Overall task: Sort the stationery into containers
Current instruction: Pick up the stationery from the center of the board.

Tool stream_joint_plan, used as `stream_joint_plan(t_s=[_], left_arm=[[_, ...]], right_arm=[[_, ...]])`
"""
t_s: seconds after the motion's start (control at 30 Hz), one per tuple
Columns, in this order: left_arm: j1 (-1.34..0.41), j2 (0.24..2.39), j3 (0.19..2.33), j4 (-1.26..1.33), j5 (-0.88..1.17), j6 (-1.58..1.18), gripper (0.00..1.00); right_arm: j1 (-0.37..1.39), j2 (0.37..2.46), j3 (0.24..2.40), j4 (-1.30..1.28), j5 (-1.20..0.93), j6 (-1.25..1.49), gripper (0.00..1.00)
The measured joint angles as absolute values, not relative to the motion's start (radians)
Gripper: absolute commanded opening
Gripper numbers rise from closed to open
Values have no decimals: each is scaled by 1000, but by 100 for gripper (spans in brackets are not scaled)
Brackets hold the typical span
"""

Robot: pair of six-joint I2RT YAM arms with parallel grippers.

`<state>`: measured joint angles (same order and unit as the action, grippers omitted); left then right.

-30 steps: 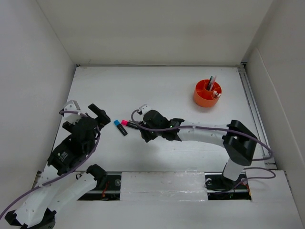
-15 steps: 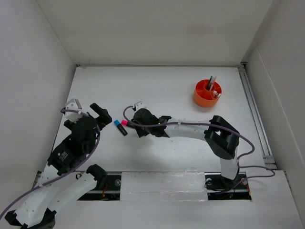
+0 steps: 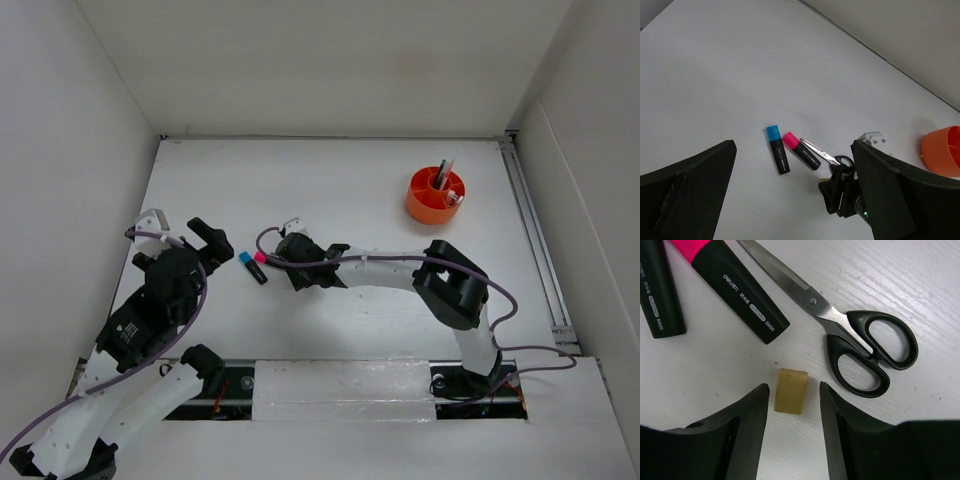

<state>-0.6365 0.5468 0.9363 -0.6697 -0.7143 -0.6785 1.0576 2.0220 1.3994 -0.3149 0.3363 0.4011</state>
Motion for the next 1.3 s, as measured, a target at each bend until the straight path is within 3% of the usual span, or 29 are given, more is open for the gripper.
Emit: stream_joint_plan(t_s=[0.37,0.6,0.77,0.87,1.13,1.3], left_arm=[[-636,527,936,-669,-711,-677,100],[-636,524,936,-669,-707,-676,100],[-636,519,936,-668,-707,-674,100],[-636,518,936,-667,-707,-673,100],[-636,511,936,-661,-707,-669,100],[-636,509,936,-658,-703,-667,100]], right_arm=[[1058,2049,1412,-324,339,419,47],[1058,2050,1414,-323,335,420,39],[1058,2057,1425,-324,329,416,23],[1057,2057,1425,-326,328,416,0],[1002,1942,1375,-340,281,387,0],[741,1712,1368,-329,236,315,0]])
